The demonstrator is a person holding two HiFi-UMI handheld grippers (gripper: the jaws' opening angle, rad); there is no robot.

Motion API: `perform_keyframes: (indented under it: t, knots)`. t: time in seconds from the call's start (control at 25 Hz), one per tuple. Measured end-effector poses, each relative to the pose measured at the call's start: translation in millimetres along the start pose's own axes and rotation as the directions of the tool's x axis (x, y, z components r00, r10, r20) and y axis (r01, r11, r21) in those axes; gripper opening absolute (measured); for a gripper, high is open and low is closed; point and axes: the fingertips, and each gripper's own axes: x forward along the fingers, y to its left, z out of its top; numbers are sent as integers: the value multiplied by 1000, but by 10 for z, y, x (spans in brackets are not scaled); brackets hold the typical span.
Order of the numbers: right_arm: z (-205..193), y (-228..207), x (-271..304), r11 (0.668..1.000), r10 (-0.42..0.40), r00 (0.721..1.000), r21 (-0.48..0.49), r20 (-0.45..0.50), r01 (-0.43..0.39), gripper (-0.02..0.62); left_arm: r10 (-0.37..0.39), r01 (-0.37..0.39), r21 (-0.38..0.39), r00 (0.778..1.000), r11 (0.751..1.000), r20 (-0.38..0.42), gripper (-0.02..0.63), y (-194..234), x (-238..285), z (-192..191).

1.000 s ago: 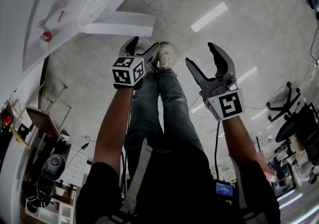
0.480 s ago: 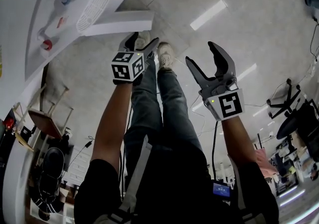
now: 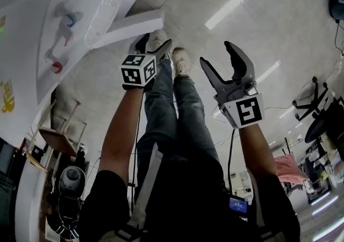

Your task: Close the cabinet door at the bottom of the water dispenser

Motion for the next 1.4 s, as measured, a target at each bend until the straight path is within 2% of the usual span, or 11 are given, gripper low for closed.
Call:
perform_keyframes:
  t: [0.56, 0.96, 1.4]
  knots:
    - [176, 16, 282, 1000, -22, 1000, 12, 8, 22, 290, -24, 25, 29, 999, 999, -39, 376, 100, 70, 199]
    - [29, 25, 484, 1000, -9, 1000, 5, -30, 9, 278, -29, 31, 33, 999, 999, -38, 376, 270, 150, 316]
    - [95, -37, 599, 999, -14, 999, 45, -29, 16, 278, -31, 32, 33, 999, 999, -39, 376, 296, 249, 509]
